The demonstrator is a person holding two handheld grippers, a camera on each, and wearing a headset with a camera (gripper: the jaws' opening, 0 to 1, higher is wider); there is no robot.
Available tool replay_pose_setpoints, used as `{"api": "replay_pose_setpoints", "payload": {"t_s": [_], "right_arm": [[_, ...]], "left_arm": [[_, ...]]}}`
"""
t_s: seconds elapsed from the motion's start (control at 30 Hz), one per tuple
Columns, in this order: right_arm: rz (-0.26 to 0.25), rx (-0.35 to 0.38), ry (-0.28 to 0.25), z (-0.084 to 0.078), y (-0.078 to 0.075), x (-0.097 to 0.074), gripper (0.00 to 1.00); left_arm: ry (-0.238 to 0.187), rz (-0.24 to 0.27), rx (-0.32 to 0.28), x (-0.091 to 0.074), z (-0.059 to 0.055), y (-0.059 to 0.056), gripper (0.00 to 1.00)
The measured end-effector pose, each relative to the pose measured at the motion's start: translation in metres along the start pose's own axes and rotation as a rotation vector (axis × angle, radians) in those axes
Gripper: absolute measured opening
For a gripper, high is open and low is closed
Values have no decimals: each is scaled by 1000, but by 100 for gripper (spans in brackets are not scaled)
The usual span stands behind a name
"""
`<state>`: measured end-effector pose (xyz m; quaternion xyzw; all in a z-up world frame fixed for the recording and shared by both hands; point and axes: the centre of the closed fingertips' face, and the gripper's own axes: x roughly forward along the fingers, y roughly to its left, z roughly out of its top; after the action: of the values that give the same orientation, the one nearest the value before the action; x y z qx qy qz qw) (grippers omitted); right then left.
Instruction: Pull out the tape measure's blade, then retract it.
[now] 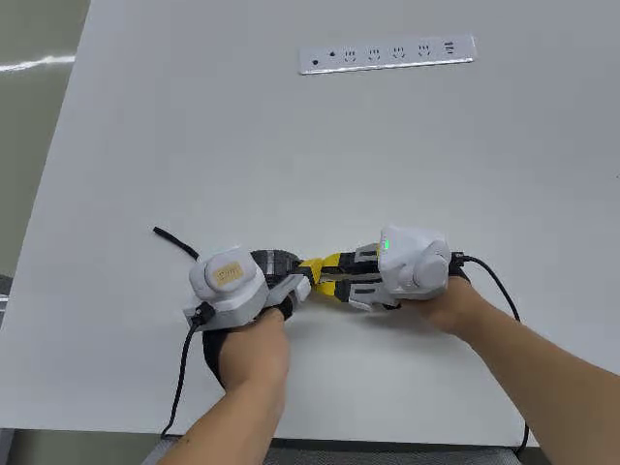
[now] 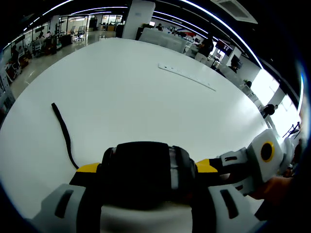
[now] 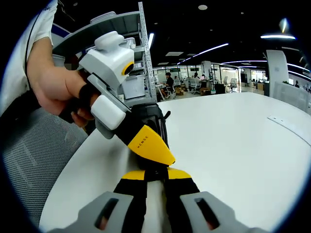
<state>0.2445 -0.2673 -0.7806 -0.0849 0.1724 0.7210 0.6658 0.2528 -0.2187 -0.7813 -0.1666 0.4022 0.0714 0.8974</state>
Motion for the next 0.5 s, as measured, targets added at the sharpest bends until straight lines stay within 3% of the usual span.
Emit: {"api": "replay_pose_setpoints", "payload": {"t_s": [0.2, 0.5], "right_arm": [[1, -5, 9, -1, 1, 0, 14], [-5, -21, 24, -2, 2, 1, 16]], "left_arm": [[-2, -2, 3, 0, -1, 0, 73], [3, -17, 53, -1, -2, 0, 75]]}}
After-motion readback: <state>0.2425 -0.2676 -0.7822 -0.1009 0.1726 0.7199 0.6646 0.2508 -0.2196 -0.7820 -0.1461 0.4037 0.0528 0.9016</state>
